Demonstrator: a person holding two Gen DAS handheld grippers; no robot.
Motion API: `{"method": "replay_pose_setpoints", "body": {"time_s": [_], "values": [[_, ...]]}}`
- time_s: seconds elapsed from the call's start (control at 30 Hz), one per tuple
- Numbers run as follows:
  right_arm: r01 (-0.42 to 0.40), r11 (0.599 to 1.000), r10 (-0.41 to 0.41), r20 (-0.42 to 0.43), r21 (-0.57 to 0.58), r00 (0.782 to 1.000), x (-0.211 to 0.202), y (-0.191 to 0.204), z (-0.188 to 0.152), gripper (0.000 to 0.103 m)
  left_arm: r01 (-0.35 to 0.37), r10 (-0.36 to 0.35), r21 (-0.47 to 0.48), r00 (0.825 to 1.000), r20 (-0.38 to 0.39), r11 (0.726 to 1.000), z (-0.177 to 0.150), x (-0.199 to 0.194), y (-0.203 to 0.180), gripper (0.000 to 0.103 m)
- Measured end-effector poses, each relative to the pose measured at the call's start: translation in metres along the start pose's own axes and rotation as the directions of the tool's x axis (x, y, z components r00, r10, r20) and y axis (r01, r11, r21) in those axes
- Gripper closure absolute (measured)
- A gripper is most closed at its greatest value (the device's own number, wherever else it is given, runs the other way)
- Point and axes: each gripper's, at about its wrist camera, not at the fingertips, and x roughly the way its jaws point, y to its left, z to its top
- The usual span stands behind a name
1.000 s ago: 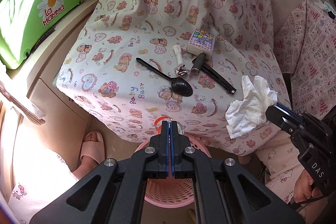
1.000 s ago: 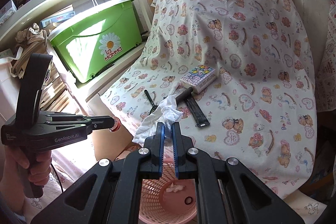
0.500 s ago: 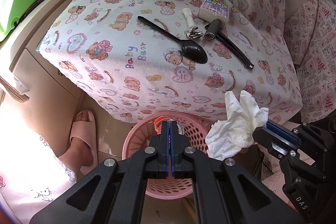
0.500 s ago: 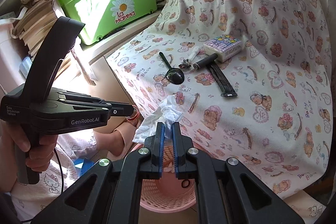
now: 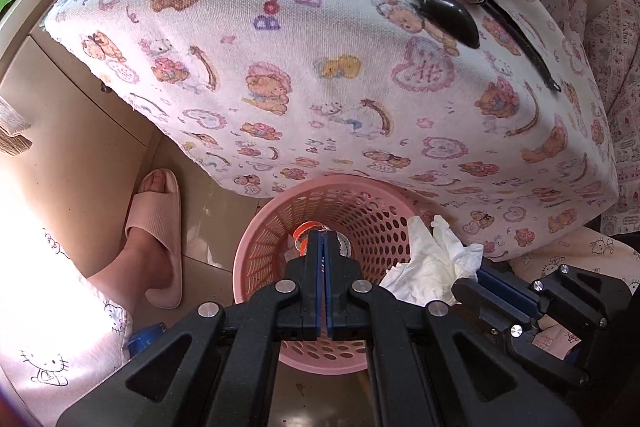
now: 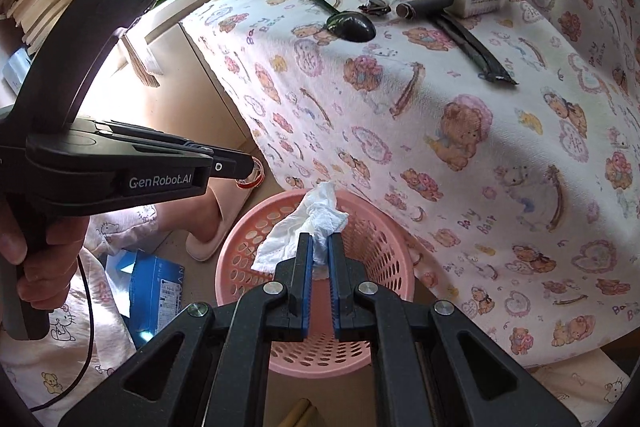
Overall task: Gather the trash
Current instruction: 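Carry the tissue and red cap over the pink wastebasket and open both tools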
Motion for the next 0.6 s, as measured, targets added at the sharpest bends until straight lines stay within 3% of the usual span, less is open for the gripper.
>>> {"method": "replay_pose_setpoints", "body": {"time_s": [0.23,0.5,0.6], "values": [[-0.001,1.000,0.004,-0.109,0.030,0.994,0.038,0.002,-0.012,0.095,-0.001,-0.003,-0.042,0.996,-0.092,0.999,-0.006,0.038,0.005,0.103],[-0.011,0.997,0.026,-0.186,0.082,0.982,0.063,-0.008,-0.023,0.095,-0.080,0.069,-0.049,0.978,-0.195,0.996,-0.017,0.073,0.015,0.103],[0.010,0.997,0.006,-0.202,0.074,0.979,0.071,-0.008,-0.026,0.095,-0.079,0.064,-0.064,0.976,-0.210,0.995,-0.019,0.078,0.017,0.103]]}}
